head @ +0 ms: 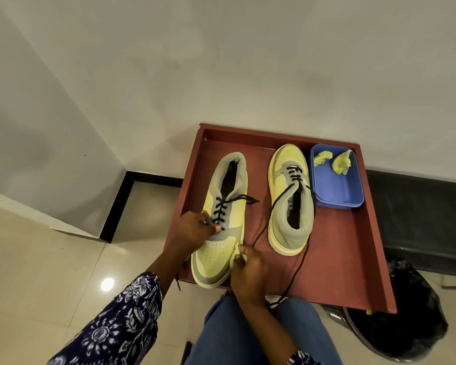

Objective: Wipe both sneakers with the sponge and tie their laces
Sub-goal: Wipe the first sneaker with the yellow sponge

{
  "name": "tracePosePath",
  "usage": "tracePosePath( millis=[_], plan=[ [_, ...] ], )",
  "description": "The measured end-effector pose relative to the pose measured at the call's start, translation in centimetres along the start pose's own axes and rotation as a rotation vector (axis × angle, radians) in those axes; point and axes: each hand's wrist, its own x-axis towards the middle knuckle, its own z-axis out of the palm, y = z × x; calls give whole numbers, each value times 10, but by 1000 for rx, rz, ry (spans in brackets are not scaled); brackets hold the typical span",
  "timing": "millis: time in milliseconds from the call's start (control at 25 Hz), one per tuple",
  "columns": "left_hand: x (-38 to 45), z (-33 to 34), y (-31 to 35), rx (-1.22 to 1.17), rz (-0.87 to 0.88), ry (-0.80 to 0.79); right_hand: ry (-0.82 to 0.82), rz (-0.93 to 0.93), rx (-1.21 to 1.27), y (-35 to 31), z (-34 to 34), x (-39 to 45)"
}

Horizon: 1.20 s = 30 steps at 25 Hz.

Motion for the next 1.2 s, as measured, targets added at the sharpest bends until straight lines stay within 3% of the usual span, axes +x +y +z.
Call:
tracePosePath(
  millis=[360,560,960,1080,1200],
  plan=[
    [-6,-4,0,1,106,-38,25,68,84,-30,-11,68],
    [-8,-4,3,61,126,-27,145,75,136,-54,-11,92],
    [-8,-3,1,14,114,1,217,-453,27,-10,16,25],
    [-8,-3,2,27,124,-2,211,-413,44,-12,13,34],
    [-9,-3,3,35,147,-3,222,-259,105,-29,4,50]
  ],
)
